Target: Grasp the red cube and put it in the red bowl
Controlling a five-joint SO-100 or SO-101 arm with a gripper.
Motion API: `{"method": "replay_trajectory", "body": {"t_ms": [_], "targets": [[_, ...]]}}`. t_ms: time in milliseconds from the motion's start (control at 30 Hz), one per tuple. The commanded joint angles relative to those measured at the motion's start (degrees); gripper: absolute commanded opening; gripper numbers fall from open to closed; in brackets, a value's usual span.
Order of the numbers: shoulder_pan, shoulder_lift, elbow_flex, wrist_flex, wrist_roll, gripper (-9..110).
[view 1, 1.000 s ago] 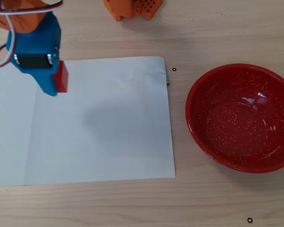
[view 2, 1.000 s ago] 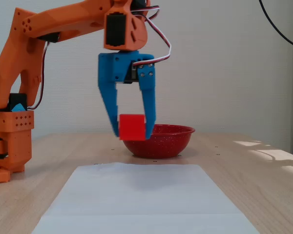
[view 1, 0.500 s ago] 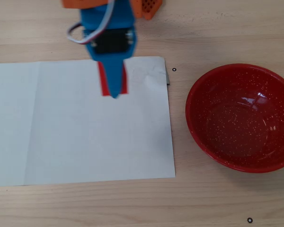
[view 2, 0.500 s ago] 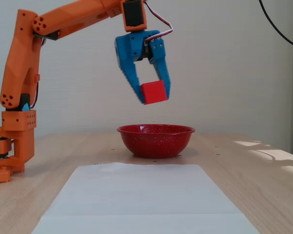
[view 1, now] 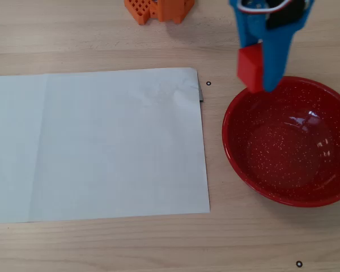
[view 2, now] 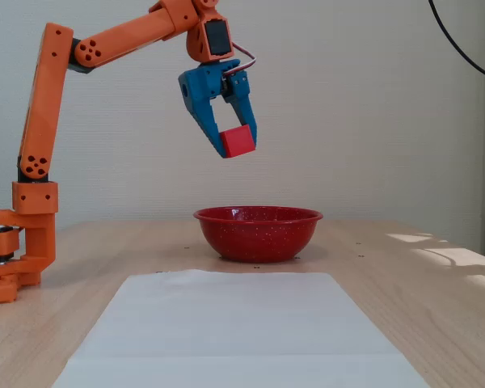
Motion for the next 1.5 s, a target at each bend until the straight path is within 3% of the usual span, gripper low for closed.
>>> {"method": "replay_trajectory", "body": {"t_ms": [0, 467, 533, 733, 933, 1267, 1467], "targets": [[3.3, 4.9, -6.6, -4.7, -2.5, 0], [9.8, 1.0, 13.5, -29.3, -3.3, 1], [9.8, 0.7, 16.4, -31.0, -3.3, 4], [9.5, -0.7, 19.0, -30.8, -4.0, 29], [8.9, -0.9, 14.8, -26.0, -5.3, 35], [6.2, 3.3, 4.0, -13.4, -5.8, 0], [1.5, 7.6, -0.2, -5.1, -5.1, 0]]}}
